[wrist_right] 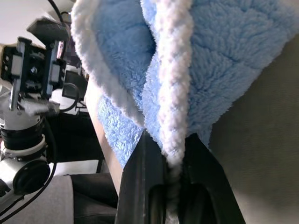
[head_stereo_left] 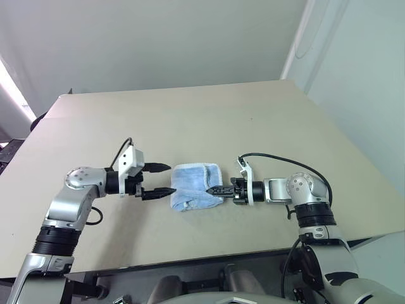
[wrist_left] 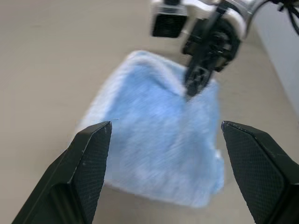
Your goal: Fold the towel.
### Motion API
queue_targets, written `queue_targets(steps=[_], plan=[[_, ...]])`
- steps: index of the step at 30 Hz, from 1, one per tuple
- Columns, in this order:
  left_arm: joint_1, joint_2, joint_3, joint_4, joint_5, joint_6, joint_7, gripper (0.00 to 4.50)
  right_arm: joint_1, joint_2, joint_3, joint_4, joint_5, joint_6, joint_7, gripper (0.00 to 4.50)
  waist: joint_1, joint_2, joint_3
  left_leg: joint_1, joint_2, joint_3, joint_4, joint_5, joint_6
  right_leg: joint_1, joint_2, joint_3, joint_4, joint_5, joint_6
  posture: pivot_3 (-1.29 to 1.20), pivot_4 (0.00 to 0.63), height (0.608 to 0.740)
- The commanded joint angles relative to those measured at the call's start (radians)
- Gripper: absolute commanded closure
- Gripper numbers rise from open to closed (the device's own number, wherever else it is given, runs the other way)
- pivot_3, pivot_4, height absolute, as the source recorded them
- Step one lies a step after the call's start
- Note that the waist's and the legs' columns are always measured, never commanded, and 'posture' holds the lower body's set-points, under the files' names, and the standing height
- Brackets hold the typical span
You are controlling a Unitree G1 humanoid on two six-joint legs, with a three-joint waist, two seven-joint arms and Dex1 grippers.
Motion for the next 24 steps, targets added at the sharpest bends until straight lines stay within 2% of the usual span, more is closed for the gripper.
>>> queue_targets(steps=[1, 5, 9, 13, 16, 18, 24], plan=[[0.000, 0.005, 0.035, -0.031, -0.023, 0.017, 0.026, 0.53, -0.042, -0.001, -0.129, -0.103, 0.119, 0.013, 0.035, 4.49, 0.001, 0.000, 0.000, 0.000, 0.000, 0.000, 0.000, 0.000, 0.000, 0.000, 0.000, 0.000, 0.000, 0.000, 0.000, 0.00, 0.000, 0.740], [0.017, 0.008, 0.039, -0.054, -0.032, 0.032, 0.043, 0.53, -0.100, 0.009, -0.241, -0.087, 0.158, -0.004, -0.023, 4.49, 0.000, 0.000, 0.000, -0.001, 0.000, 0.000, 0.000, 0.000, 0.000, -0.001, 0.000, 0.000, -0.001, 0.000, 0.000, 0.00, 0.000, 0.740], [0.028, 0.005, 0.074, -0.088, -0.078, 0.077, 0.075, 0.53, -0.176, 0.023, -0.308, 0.064, 0.100, -0.130, -0.108, 4.49, -0.001, 0.000, 0.000, -0.001, 0.000, 0.000, -0.001, 0.000, 0.000, -0.001, 0.000, 0.000, -0.001, 0.000, 0.000, 0.00, 0.000, 0.740], [0.041, -0.005, 0.086, -0.105, -0.083, 0.086, 0.117, 0.53, -0.231, 0.026, -0.237, 0.246, -0.079, -0.389, -0.195, 4.49, -0.001, 0.000, 0.000, -0.001, 0.001, 0.000, -0.001, 0.000, 0.000, -0.001, 0.000, 0.000, 0.000, 0.000, 0.000, 0.00, 0.000, 0.740], [0.061, -0.008, 0.091, -0.131, -0.089, 0.094, 0.138, 0.53, -0.288, 0.018, -0.274, 0.398, -0.109, -0.491, -0.228, 4.49, -0.003, 0.001, 0.000, -0.001, 0.000, 0.001, -0.001, 0.000, 0.000, -0.002, 0.000, 0.001, -0.001, 0.000, -0.001, 0.00, 0.000, 0.740], [0.070, -0.012, 0.098, -0.141, -0.092, 0.098, 0.156, 0.53, -0.317, 0.006, -0.306, 0.461, -0.099, -0.518, -0.225, 4.49, -0.003, 0.001, 0.000, -0.003, 0.000, 0.001, -0.002, 0.000, 0.000, -0.003, 0.000, 0.003, -0.001, 0.002, -0.003, 0.00, 0.000, 0.740], [0.097, -0.009, 0.109, -0.165, -0.112, 0.117, 0.179, 0.53, -0.302, -0.004, -0.239, 0.444, -0.156, -0.552, -0.176, 4.49, -0.002, 0.000, 0.000, -0.006, 0.000, 0.001, -0.002, 0.000, 0.000, -0.005, -0.001, 0.003, -0.003, 0.003, -0.004, 0.00, 0.000, 0.740]])
